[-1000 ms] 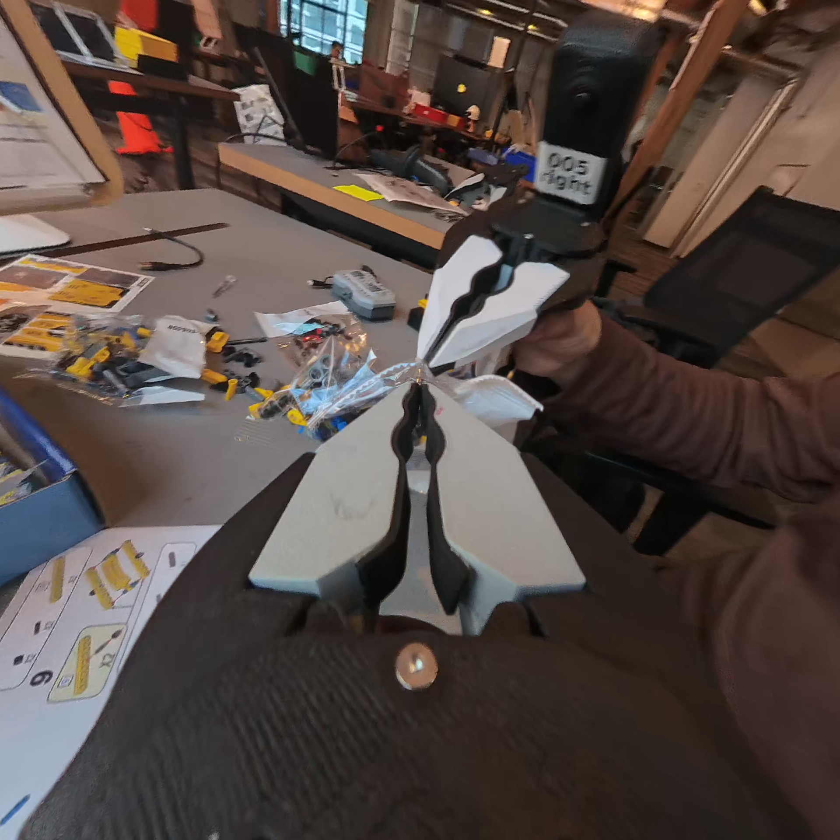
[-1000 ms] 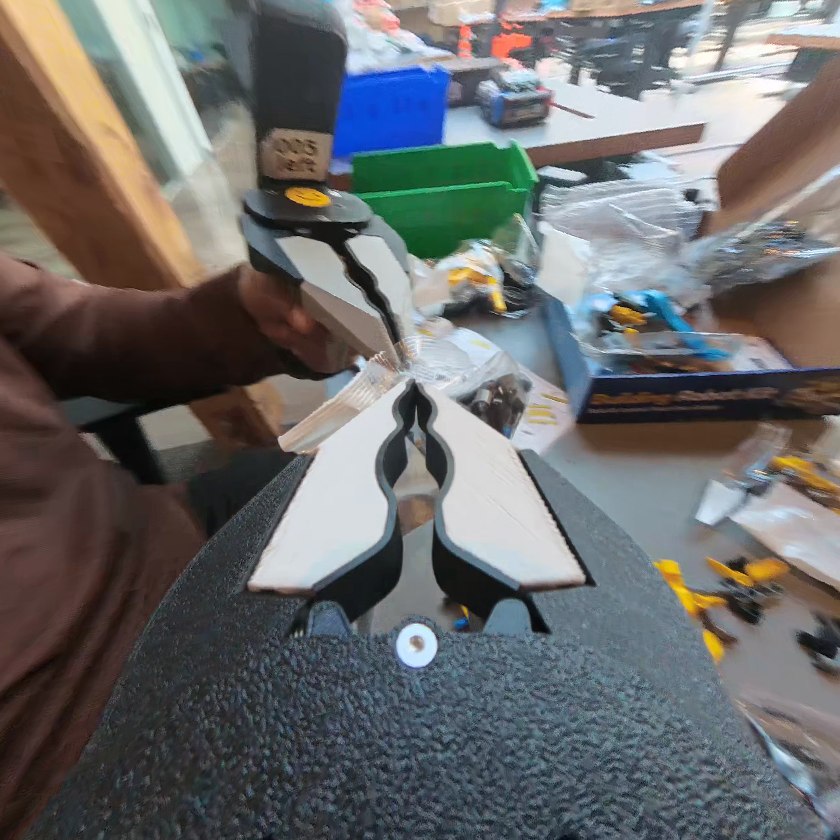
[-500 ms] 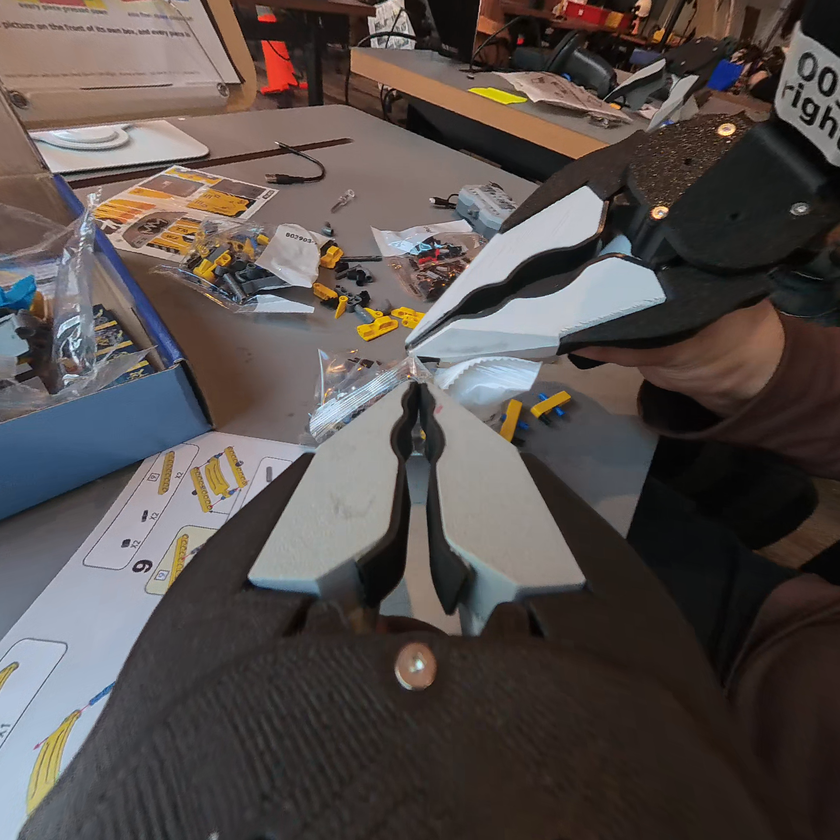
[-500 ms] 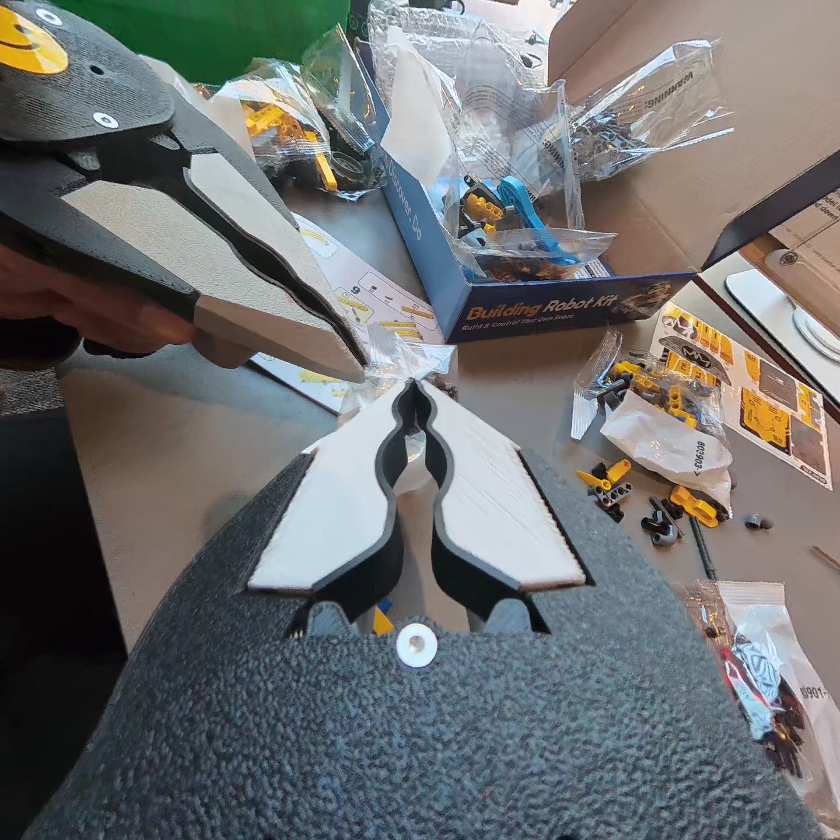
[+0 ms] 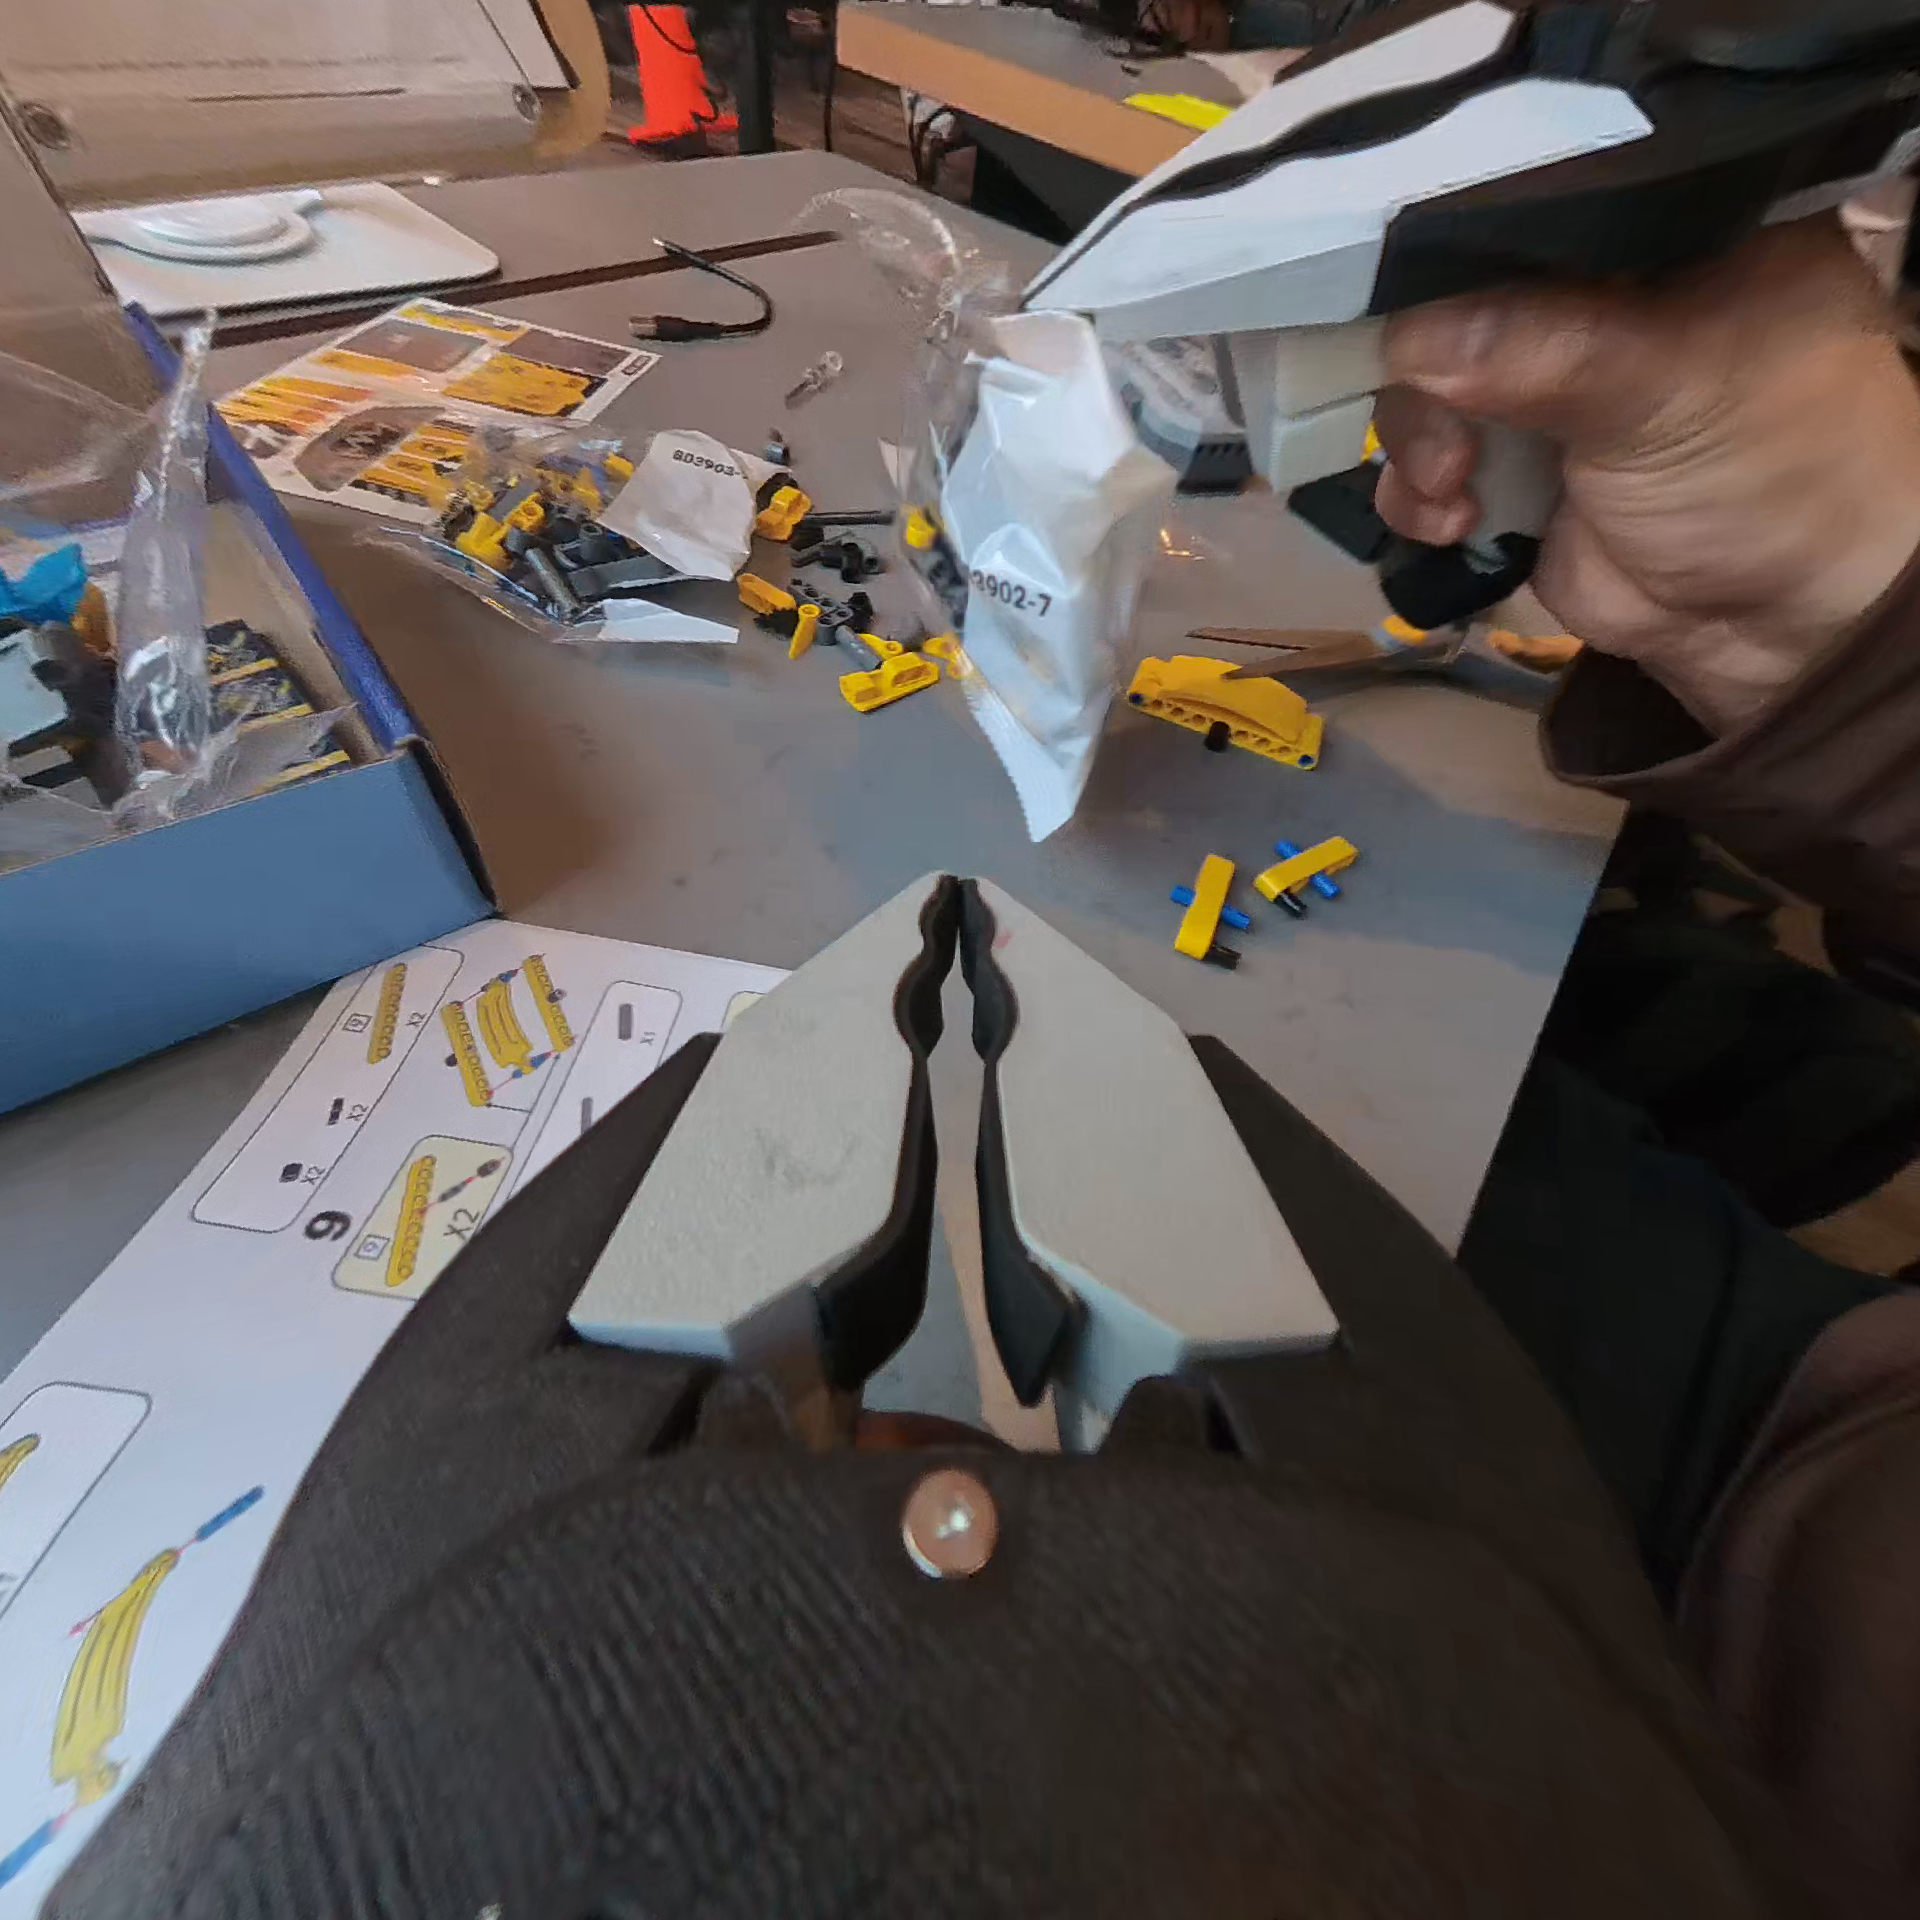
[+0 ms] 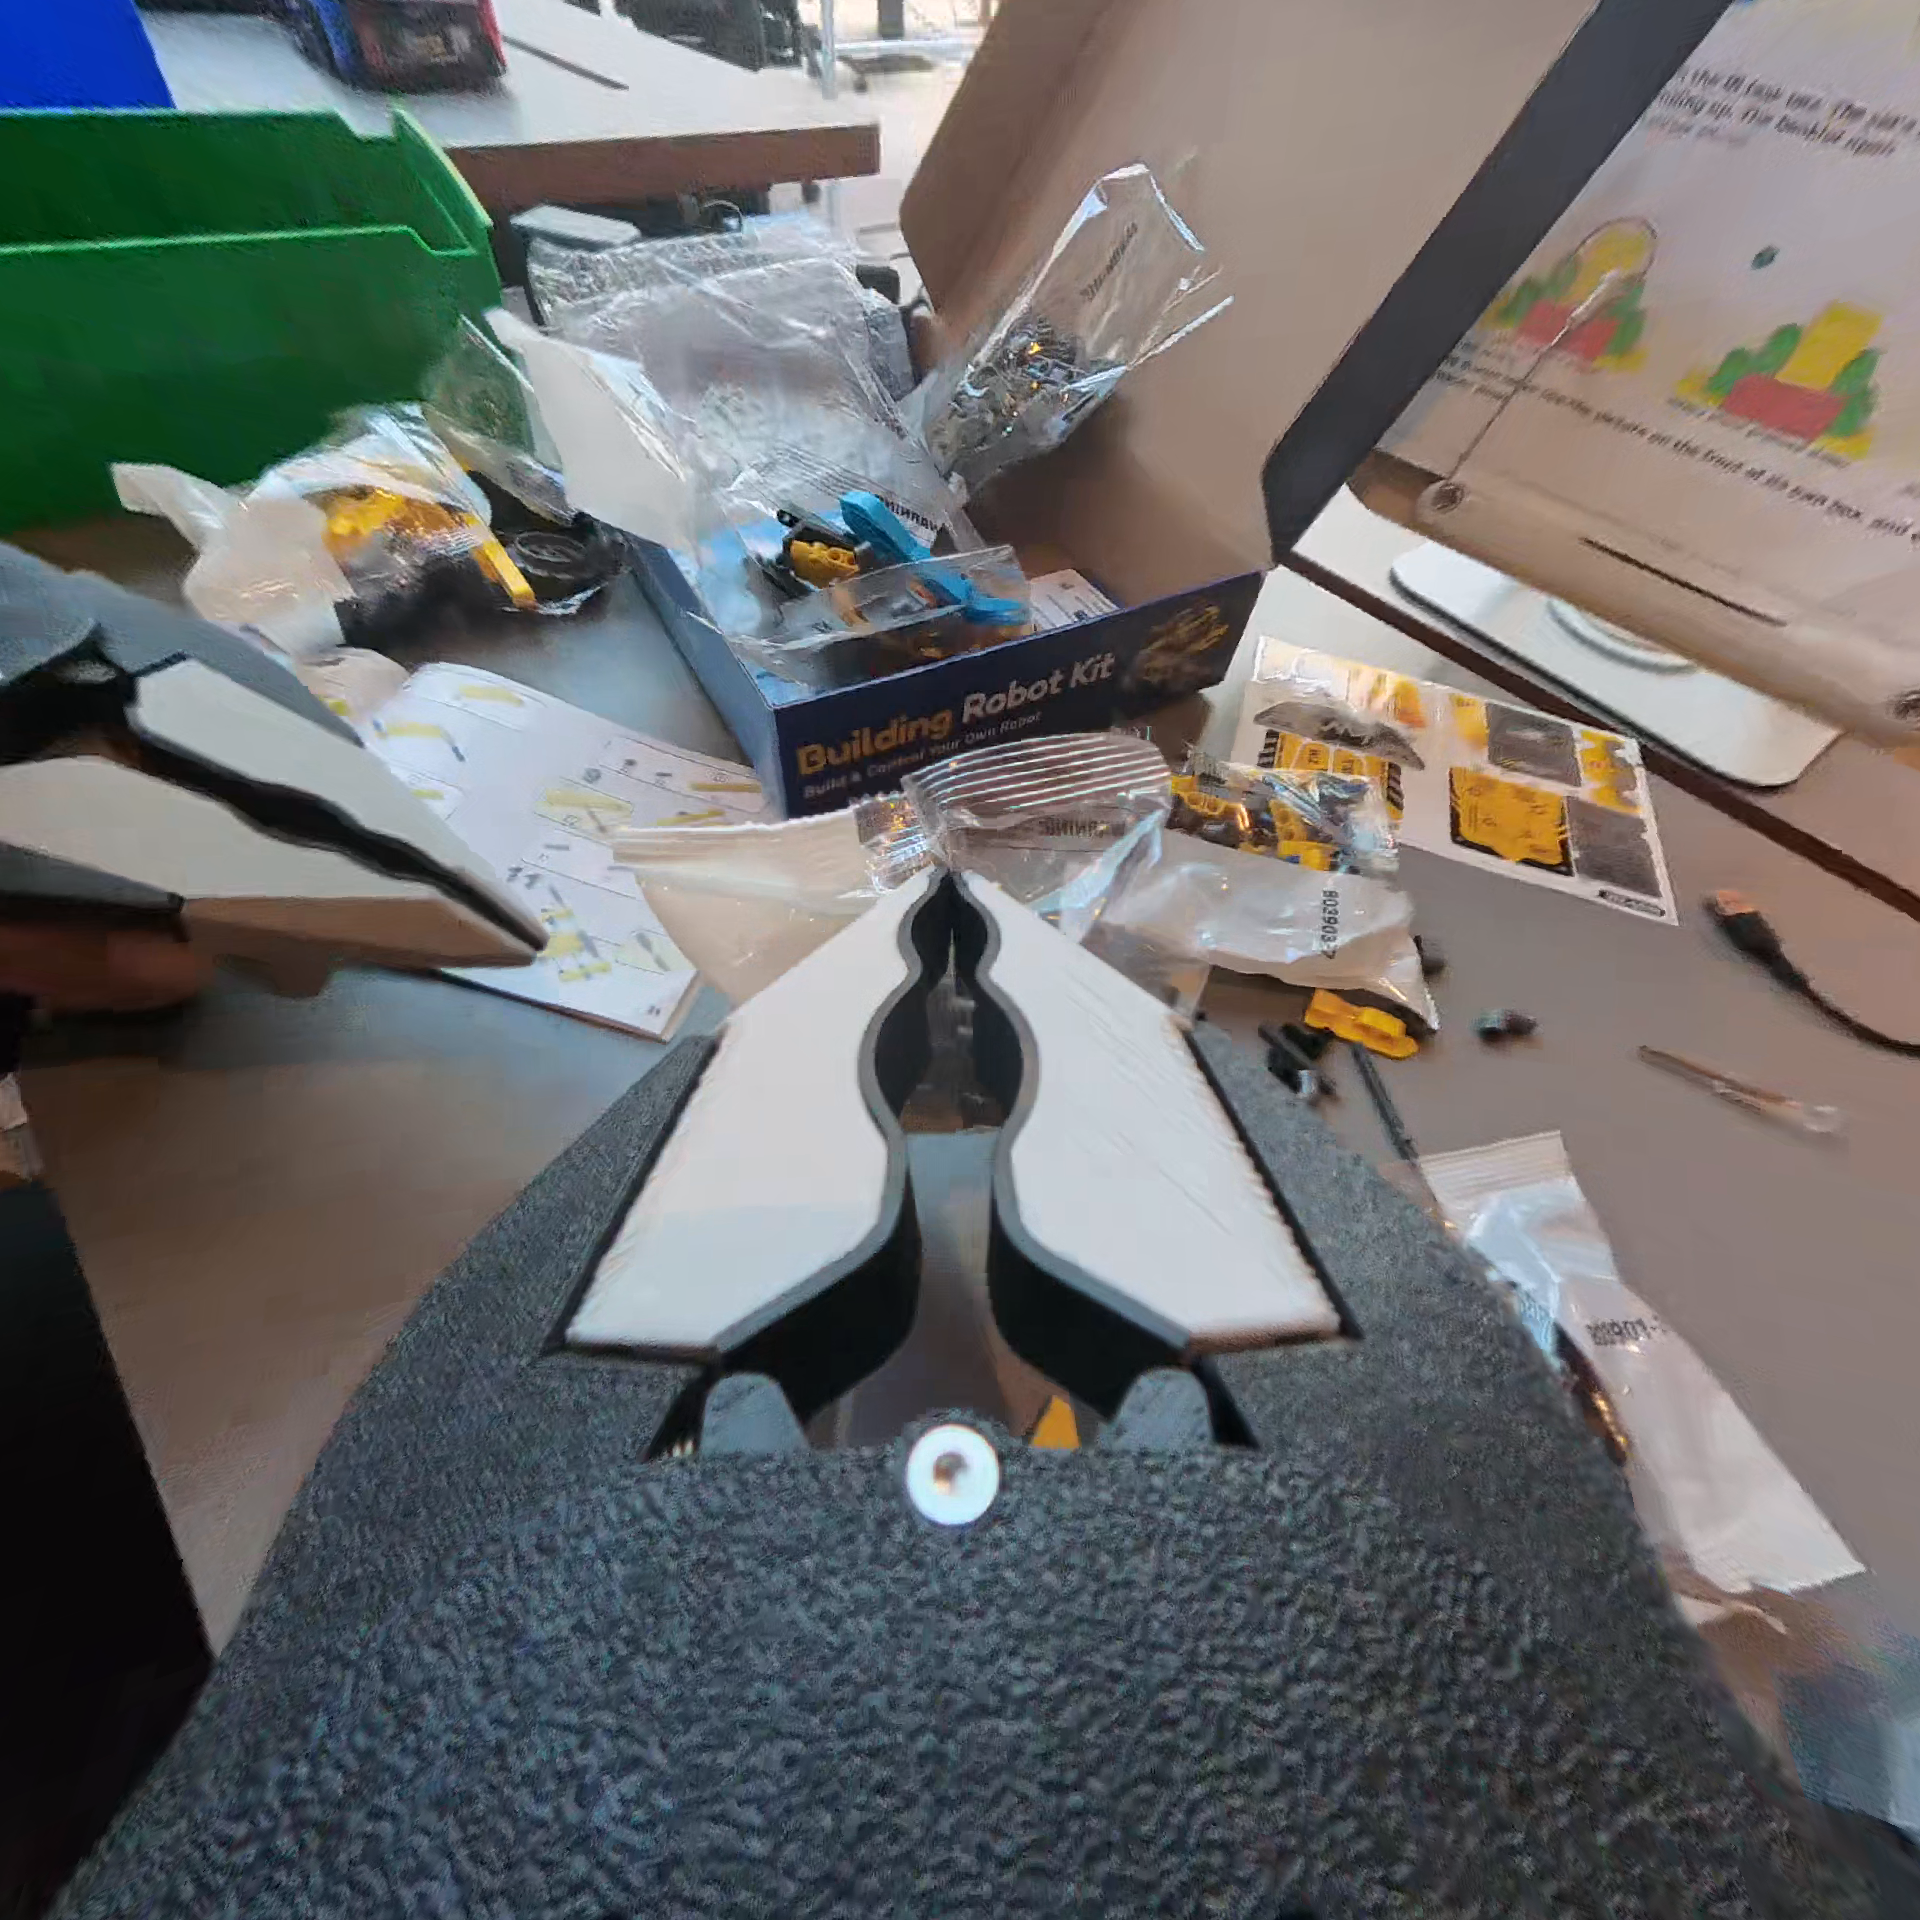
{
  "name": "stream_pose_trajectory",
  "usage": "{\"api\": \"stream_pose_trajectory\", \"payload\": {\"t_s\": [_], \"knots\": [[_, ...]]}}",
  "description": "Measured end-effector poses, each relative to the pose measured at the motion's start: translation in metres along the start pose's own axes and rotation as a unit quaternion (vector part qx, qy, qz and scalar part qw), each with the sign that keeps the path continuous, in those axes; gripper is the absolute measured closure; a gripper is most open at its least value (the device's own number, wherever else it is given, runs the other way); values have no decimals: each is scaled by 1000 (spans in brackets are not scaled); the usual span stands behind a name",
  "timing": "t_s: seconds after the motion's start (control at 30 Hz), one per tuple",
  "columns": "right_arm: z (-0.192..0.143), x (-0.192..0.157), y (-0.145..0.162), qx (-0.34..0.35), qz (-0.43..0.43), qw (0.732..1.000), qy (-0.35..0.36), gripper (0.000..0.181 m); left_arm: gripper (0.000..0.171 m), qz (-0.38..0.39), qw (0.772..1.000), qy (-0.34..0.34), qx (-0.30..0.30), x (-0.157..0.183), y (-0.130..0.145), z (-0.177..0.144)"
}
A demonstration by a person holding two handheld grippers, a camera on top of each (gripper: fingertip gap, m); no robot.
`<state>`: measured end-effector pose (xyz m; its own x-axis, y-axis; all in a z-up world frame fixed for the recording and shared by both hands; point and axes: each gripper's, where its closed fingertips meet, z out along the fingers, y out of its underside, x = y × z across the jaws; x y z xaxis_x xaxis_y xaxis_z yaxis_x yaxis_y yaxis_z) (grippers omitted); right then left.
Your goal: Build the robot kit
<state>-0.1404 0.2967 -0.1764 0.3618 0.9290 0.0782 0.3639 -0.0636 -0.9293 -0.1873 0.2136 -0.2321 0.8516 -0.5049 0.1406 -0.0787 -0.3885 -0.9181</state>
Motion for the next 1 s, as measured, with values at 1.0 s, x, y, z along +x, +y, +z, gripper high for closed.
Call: {"api": "stream_pose_trajectory", "payload": {"t_s": [1.0], "knots": [[-39, -118, -5, 113, -7, 912, -394, 181, 150, 2, 980, 192, 49, 56, -44, -34]]}}
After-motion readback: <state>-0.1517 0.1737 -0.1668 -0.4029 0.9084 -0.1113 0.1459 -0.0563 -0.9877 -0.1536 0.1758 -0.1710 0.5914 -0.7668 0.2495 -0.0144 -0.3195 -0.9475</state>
